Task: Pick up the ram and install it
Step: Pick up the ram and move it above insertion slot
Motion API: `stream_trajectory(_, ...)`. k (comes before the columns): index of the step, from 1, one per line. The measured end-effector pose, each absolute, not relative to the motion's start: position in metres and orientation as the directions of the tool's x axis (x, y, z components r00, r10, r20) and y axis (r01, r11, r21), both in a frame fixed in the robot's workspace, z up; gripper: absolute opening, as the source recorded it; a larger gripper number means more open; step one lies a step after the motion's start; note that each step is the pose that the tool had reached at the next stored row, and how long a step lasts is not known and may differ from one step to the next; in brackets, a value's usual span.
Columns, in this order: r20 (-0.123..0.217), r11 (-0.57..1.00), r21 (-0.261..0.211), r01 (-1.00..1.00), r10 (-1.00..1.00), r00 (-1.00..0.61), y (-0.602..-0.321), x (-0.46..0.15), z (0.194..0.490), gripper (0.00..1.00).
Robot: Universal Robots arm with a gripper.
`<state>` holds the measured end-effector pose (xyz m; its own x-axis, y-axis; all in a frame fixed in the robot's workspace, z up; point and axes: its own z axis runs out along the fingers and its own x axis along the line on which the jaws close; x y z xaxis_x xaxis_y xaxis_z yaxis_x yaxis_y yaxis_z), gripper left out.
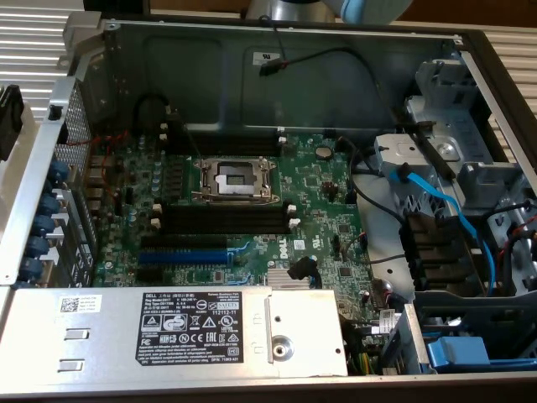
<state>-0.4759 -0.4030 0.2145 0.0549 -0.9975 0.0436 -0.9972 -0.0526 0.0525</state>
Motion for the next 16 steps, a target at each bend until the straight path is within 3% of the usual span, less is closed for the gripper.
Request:
stream_trajectory(10, 0.044, -0.053, 0.052, -0.997, -0.998, 0.055, -0.4030, -0.4759, 0.2143, 0.10)
stream_trajectory(13, 0.044, -0.053, 0.052, -0.997, -0.998, 0.055, -0.4030, -0.4759, 0.2143, 0.17)
stream_trajectory(14, 0.044, -0.053, 0.052, -0.997, -0.998, 0.055, -0.4029, -0.4759, 0.2143, 0.24)
stream_trajectory(16, 0.044, -0.053, 0.052, -0.997, -0.998, 0.055, -0.4030, -0.4759, 0.2143, 0.24)
